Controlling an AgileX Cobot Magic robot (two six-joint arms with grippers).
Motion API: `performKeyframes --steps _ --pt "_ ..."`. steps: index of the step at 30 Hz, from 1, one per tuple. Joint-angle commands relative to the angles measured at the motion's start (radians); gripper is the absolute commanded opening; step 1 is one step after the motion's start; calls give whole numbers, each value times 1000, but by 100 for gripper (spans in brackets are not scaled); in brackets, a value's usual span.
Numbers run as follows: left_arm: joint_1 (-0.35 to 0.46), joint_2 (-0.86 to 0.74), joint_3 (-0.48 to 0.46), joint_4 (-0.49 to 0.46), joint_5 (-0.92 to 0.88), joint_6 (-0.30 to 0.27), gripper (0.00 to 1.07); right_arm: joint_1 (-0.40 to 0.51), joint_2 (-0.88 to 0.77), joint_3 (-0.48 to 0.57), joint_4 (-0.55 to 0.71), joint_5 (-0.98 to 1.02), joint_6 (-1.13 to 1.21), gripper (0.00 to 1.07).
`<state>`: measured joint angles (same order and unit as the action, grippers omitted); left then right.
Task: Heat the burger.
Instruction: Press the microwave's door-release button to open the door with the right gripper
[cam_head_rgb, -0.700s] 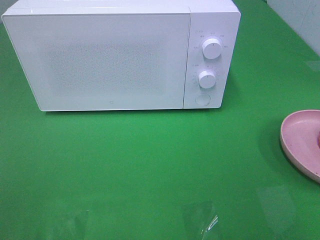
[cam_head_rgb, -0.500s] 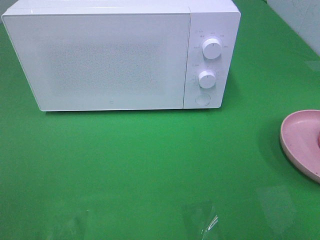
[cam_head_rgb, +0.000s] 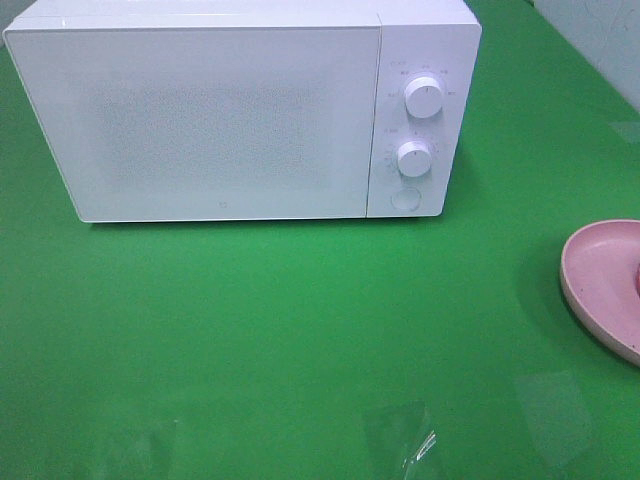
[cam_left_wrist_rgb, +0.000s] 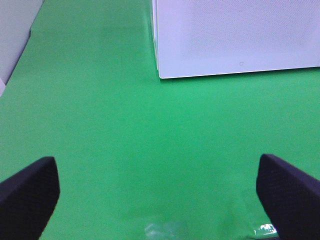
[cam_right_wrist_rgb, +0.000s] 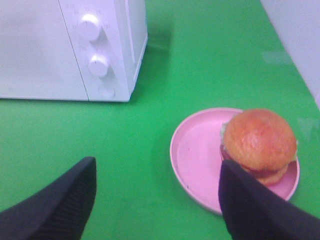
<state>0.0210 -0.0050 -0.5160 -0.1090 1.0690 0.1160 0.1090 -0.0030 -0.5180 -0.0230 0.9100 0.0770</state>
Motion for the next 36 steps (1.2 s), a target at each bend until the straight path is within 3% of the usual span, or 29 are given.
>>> performKeyframes --steps 1,36 --pt "1 -17 0 -8 1 -7 100 -4 55 -23 6 -111 -7 66" --pt "1 -17 0 -8 1 -7 100 -4 676 -14 3 -650 4 66"
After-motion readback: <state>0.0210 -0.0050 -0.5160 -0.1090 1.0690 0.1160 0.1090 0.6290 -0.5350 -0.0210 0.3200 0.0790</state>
